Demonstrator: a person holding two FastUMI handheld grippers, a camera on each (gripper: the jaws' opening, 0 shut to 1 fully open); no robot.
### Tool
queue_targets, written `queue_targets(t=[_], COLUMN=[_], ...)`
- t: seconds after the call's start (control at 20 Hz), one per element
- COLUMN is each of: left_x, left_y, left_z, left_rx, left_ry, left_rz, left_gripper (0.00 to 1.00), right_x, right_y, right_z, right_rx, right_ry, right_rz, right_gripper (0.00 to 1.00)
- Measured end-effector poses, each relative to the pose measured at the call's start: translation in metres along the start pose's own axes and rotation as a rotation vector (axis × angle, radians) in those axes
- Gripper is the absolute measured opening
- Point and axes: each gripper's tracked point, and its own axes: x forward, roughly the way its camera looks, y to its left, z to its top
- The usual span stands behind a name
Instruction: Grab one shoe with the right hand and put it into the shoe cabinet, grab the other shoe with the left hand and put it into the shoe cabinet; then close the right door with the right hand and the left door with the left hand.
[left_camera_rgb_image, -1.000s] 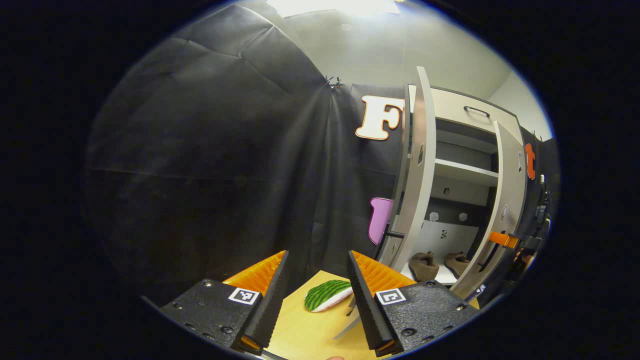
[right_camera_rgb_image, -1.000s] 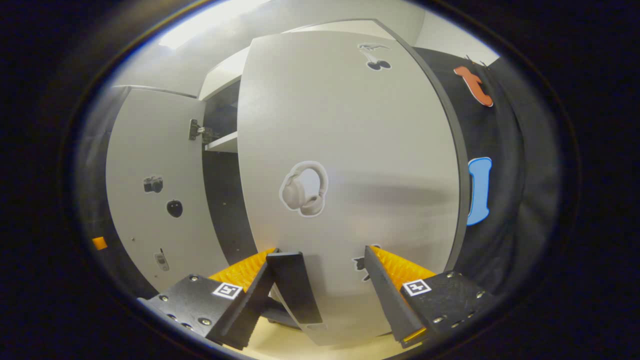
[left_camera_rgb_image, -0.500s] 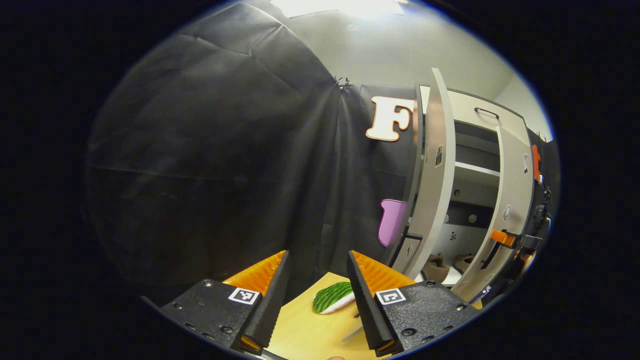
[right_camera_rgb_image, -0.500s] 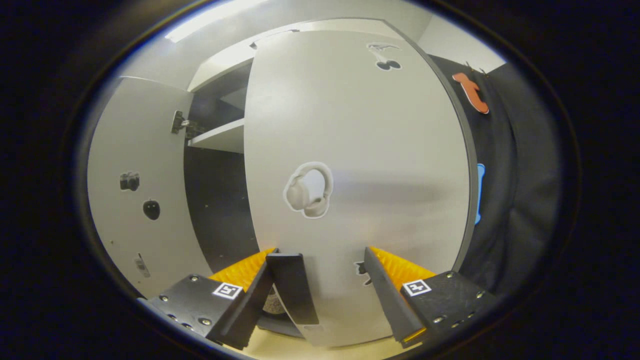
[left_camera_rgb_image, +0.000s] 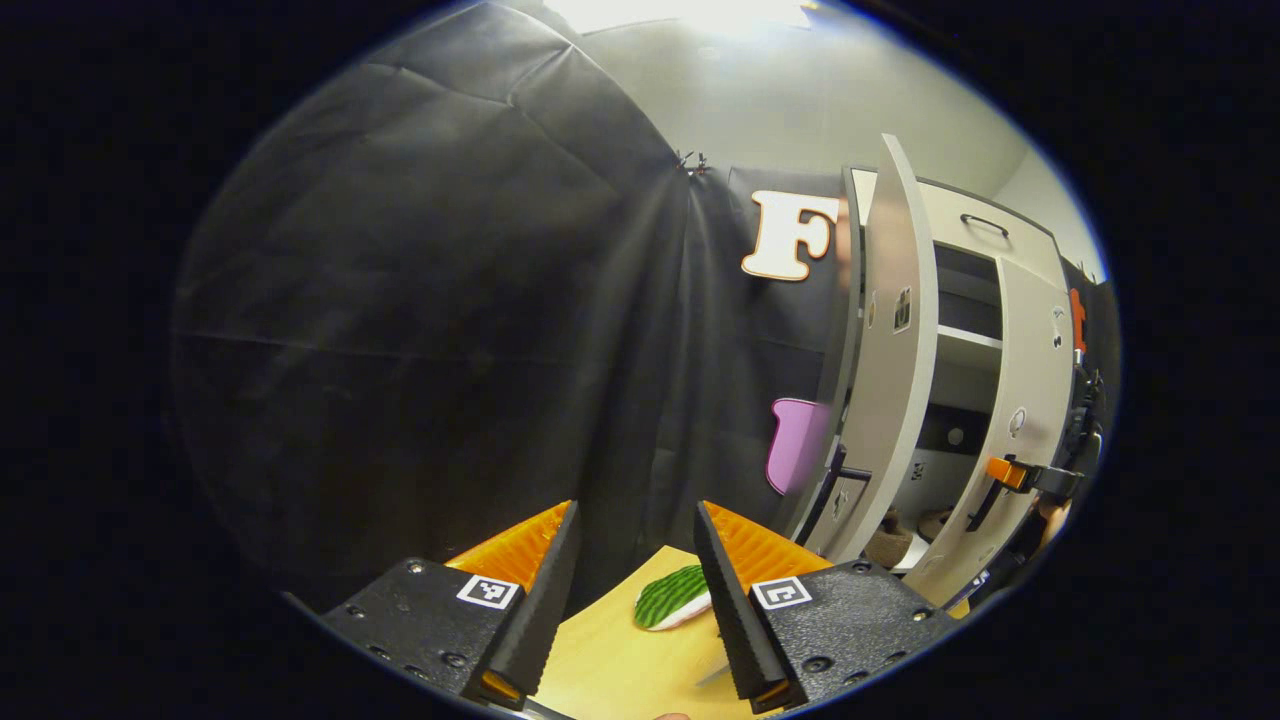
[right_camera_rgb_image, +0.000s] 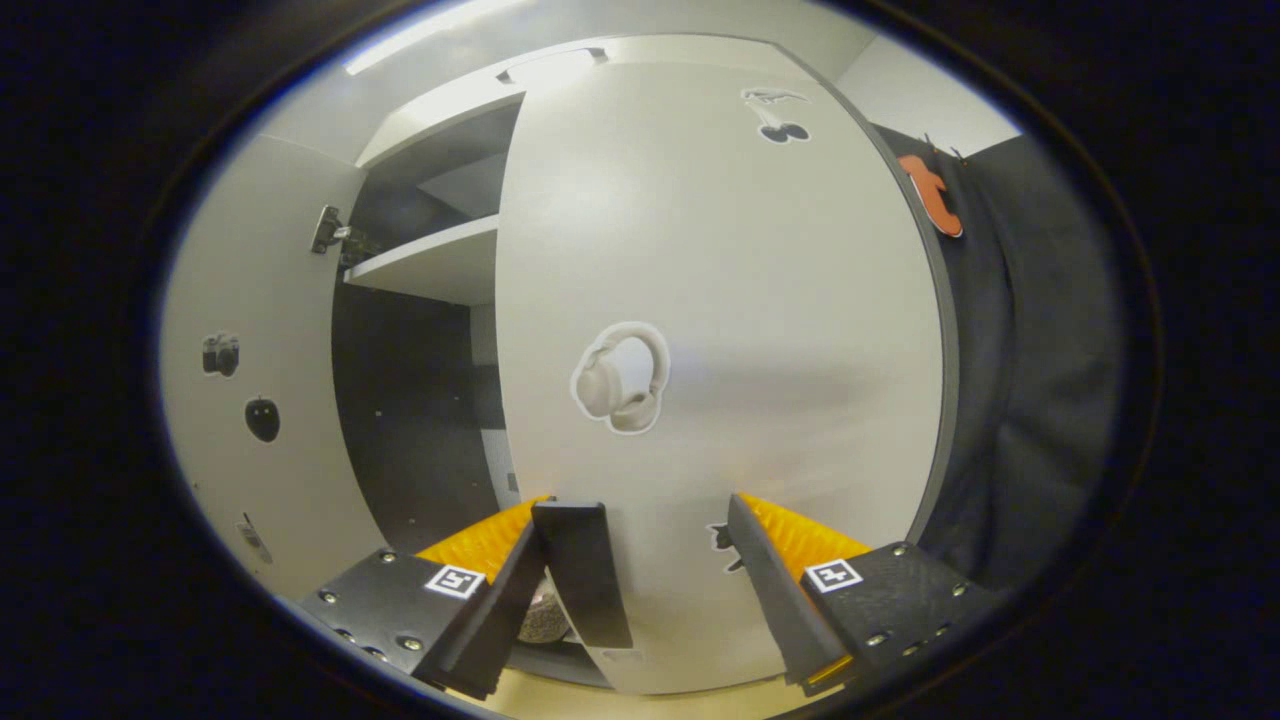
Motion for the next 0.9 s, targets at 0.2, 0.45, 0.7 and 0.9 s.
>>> queue_targets(t=[0.2,0.45,0.7,0.9], left_x=[0.012,0.033,0.053,0.055], left_y=[-0.021,-0.054,-0.091,-0.111], left_z=[0.004,0.008,0.004,0.001], left_rx=[0.007,0.011,0.033,0.0], left_ry=[-0.005,-0.014,-0.011,0.0], left_rz=[-0.073,-0.183,-0.328,-0.42], left_gripper=[0.66,0.7,0.7,0.7], right_x=[0.0,0.001,0.002,0.002], right_y=[0.001,0.002,0.002,0.002], right_z=[-0.002,-0.003,-0.004,-0.005], right_rx=[-0.005,-0.012,-0.02,-0.023], right_ry=[-0.002,-0.003,-0.006,-0.001], right_rz=[-0.013,-0.02,-0.032,-0.031], right_gripper=[1.0,1.0,1.0,1.0])
